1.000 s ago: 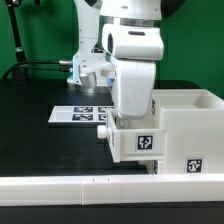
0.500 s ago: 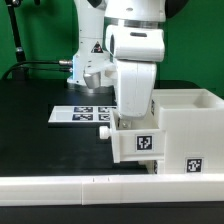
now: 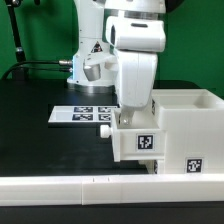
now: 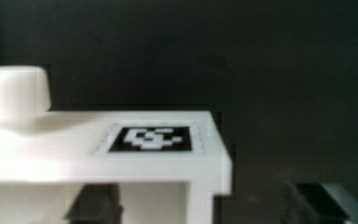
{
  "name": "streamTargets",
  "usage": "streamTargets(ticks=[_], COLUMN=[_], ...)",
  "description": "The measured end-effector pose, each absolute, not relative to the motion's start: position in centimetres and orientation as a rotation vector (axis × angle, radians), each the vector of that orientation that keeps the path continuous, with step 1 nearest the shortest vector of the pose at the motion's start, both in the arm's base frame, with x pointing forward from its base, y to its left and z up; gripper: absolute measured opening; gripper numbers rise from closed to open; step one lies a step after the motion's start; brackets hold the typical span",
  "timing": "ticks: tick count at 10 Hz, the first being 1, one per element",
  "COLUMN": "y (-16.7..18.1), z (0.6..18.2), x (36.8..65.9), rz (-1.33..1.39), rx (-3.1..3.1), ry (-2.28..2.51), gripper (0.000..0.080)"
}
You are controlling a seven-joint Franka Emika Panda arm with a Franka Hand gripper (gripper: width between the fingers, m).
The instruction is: Assemble drawer
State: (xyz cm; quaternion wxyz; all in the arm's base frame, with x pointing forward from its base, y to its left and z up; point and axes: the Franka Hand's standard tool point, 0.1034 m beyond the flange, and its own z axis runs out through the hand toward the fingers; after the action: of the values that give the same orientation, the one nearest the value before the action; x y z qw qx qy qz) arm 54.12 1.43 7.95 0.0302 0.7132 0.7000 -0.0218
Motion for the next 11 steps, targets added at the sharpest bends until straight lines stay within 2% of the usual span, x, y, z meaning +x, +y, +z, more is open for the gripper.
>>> streamTargets(ticks=[1,2,4,6,9,11], y=[1.1,0.4,-2.1,-5.5,-5.4,-6.4], z=[8.8,9.8,11.4,10.9,10.9,9.7], x=[54.1,54.0,53.6,52.6,52.6,52.9], rz=[-0.081,-0.105,-0.136,-0.165,-0.149,-0.067], rx=[2.195,2.187,2.140,2.091,2.099,2.136], ry=[2.158,2.165,2.207,2.276,2.284,2.352], gripper=[0.0541,0.0629,0.0648,0.0649,0.0649,0.0649])
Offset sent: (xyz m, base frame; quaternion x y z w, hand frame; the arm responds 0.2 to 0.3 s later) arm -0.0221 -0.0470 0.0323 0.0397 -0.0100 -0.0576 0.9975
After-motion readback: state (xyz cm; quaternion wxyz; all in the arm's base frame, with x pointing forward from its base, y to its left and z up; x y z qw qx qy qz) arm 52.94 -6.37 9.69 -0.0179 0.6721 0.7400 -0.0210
